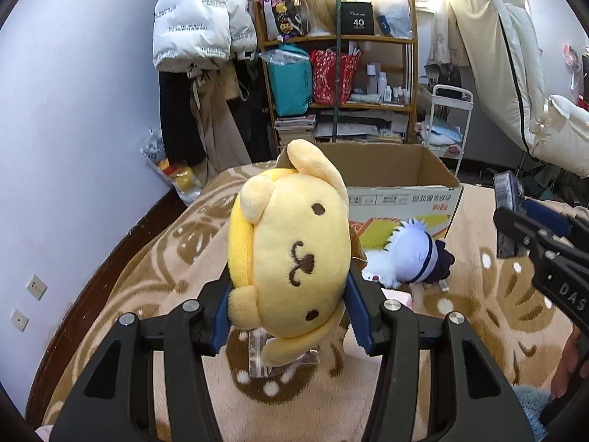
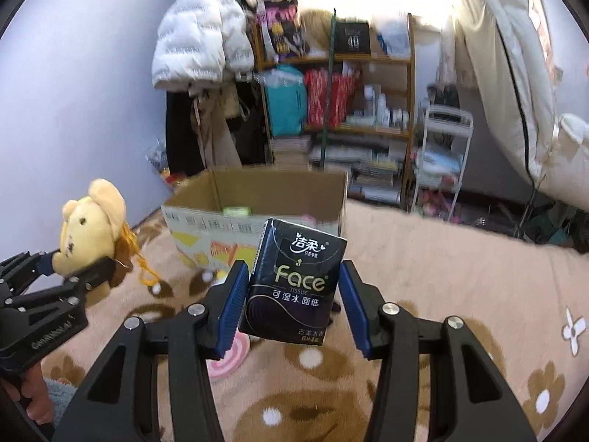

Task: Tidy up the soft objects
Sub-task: 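Lift the yellow dog with the left tool while the right tool lifts the black pack toward the box, then carry the yellow dog over the box with the left tool while the right tool carries the black pack there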

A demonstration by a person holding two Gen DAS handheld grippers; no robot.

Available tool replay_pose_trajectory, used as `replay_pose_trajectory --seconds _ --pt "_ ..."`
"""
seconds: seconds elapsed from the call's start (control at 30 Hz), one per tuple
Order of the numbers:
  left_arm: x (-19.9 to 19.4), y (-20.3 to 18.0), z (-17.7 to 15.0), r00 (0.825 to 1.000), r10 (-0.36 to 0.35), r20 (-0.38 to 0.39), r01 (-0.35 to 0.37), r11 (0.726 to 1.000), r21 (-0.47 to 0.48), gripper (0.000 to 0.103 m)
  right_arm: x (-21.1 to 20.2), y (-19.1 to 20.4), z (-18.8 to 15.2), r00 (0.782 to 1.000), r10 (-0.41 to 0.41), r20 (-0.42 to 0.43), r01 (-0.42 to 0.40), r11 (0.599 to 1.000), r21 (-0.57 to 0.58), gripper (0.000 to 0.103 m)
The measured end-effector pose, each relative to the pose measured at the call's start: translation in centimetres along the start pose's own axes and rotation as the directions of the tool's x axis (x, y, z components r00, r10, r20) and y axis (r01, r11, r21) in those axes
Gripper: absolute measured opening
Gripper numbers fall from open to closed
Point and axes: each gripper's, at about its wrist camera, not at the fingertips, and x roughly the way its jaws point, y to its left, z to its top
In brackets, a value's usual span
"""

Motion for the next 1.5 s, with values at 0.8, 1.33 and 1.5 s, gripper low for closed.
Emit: replay_pose_trajectory --seconds 0.8,1.33,1.5 --pt "0.8 0.7 4.0 0.993 0.003 0.115 0.000 1.000 -0.024 0.052 1.6 1.3 4.1 0.996 0.012 0.088 -0.007 0.998 -0.060 0.053" --pt "4.2 0.4 10.5 0.976 0.004 0.218 -0.004 1.000 -0.001 0.052 5.9 -0.1 9.3 0.986 0.016 0.163 0.000 0.995 -0.099 0.053" --pt "5.6 0.1 11.1 0.975 0.005 0.224 -0.011 1.000 0.027 0.052 7.2 -0.3 9.9 0.986 0.014 0.167 0.000 0.996 -0.084 0.053"
